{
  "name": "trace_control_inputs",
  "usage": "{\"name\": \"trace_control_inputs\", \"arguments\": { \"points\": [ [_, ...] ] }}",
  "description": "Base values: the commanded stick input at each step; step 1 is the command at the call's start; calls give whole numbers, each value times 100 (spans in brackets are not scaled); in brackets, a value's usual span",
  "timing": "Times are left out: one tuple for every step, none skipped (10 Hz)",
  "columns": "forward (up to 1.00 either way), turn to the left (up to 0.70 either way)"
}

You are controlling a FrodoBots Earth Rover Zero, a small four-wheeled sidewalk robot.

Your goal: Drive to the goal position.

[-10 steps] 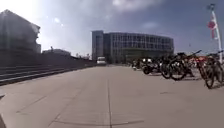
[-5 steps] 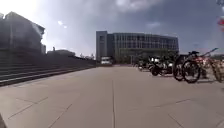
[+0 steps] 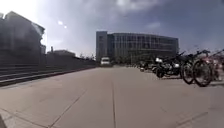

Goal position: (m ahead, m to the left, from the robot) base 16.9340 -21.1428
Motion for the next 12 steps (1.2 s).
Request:
{"name": "trace_control_inputs", "arguments": {
  "points": [
    [100,0],
    [100,0],
    [100,0],
    [100,0],
    [100,0],
    [100,0],
    [100,0],
    [100,0],
    [100,0],
    [100,0],
    [100,0],
    [100,0]
  ]
}}
